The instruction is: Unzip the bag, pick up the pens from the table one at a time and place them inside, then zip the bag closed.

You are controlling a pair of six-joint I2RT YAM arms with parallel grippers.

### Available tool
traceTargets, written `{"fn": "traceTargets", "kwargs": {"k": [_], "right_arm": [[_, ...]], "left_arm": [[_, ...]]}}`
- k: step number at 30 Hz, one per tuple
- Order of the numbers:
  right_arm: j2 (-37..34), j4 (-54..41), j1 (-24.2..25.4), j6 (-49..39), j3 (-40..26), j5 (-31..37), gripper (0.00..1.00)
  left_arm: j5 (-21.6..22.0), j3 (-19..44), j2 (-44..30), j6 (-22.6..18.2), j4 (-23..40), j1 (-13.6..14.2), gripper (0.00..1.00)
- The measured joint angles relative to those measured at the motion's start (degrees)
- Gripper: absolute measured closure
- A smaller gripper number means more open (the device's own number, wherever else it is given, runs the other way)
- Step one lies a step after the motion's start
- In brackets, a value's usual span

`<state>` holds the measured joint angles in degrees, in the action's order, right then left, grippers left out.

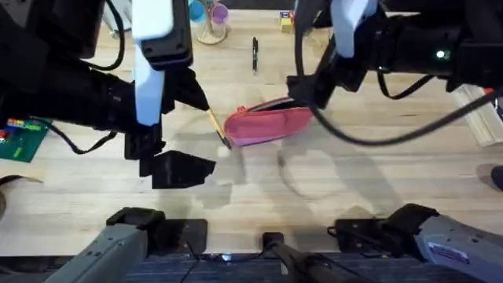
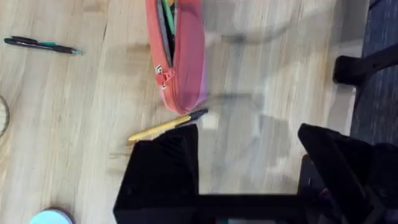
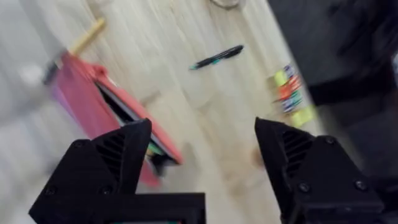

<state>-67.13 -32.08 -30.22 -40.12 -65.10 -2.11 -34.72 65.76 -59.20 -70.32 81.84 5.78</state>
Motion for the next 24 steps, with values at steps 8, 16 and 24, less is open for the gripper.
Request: {"fn": "traceTargets", "kwargs": {"k": [8, 16, 24], "right_arm": [[0.00, -0.10, 0.00, -17.96, 0.00, -1.99, 0.006], [0.00, -3.01, 0.00, -21.14, 0.00, -10.67, 0.005], [0.00, -6.89, 0.00, -19.29, 0.00, -16.36, 0.774]], "left_arm": [[0.00, 0.00, 0.00, 0.00, 0.00, 0.00, 0.005], [1.19, 0.00, 0.00, 0.00, 0.00, 0.00, 0.004], [4.35, 0.00, 0.00, 0.00, 0.00, 0.00, 0.005]]}}
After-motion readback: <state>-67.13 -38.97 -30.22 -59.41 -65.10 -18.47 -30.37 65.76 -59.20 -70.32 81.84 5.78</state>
